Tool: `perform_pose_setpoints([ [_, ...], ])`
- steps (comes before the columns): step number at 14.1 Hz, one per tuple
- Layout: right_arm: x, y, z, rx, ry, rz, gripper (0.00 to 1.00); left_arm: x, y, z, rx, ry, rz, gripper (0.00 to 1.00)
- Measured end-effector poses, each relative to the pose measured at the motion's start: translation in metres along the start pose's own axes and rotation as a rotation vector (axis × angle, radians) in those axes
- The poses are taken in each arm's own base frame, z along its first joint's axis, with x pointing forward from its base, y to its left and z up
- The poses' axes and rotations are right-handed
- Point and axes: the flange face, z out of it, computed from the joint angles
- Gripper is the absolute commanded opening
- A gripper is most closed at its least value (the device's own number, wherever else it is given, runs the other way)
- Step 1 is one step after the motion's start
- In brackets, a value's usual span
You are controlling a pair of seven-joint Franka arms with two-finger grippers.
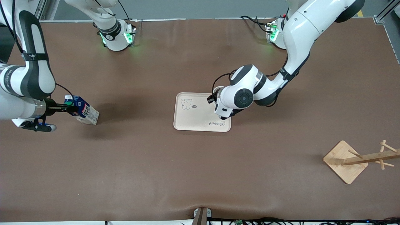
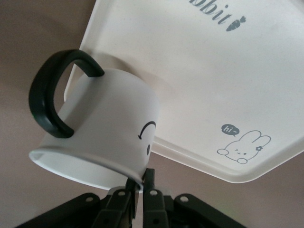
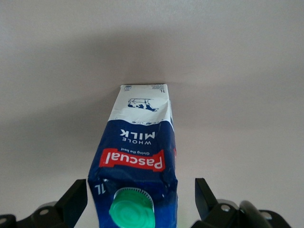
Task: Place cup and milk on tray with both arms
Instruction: 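Hold the mug over the tray while the right gripper grasps the milk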
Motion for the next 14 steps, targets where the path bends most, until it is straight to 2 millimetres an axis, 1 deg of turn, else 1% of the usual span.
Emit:
perform_pose_setpoints([
  [2, -0.002, 0.001, 0.008, 0.001, 0.002, 0.001, 0.50, 0.000, 0.002, -0.001, 0.020, 0.018, 0.012, 0.00],
  [3, -0.003, 0.001, 0.010, 0.002, -0.001, 0.002, 0.25, -0.001, 0.002, -0.001, 0.024, 0.022, 0.016, 0.00],
  [4, -0.003, 0.002, 0.012, 0.002, -0.004, 0.003, 0.11, -0.001, 0.002, -0.001, 0.025, 0.023, 0.016, 0.00],
  [5, -0.004, 0.002, 0.011, 0.002, -0.008, 0.003, 0.08, 0.000, 0.003, -0.001, 0.024, 0.022, 0.016, 0.00],
  [6, -0.007, 0.001, 0.010, 0.003, -0.016, 0.002, 0.08, 0.001, 0.004, -0.001, 0.023, 0.021, 0.016, 0.00],
  [7, -0.010, 0.000, 0.008, 0.004, -0.032, 0.000, 0.07, 0.001, 0.007, 0.000, 0.021, 0.020, 0.018, 0.04],
  [8, -0.013, -0.003, 0.003, 0.005, -0.050, -0.005, 0.07, 0.000, 0.009, 0.001, 0.019, 0.018, 0.021, 0.25],
  [9, -0.016, -0.009, -0.008, 0.005, -0.072, -0.015, 0.07, 0.000, 0.012, 0.002, 0.018, 0.015, 0.023, 0.51],
  [10, -0.019, -0.019, -0.024, 0.001, -0.090, -0.032, 0.07, 0.000, 0.013, 0.003, 0.018, 0.015, 0.024, 0.96],
  [11, -0.022, -0.034, -0.043, -0.007, -0.102, -0.056, 0.07, 0.001, 0.014, 0.006, 0.020, 0.013, 0.025, 1.00],
  [14, -0.040, -0.092, -0.097, -0.044, -0.099, -0.115, 0.07, 0.003, 0.015, 0.006, 0.024, 0.025, 0.035, 1.00],
])
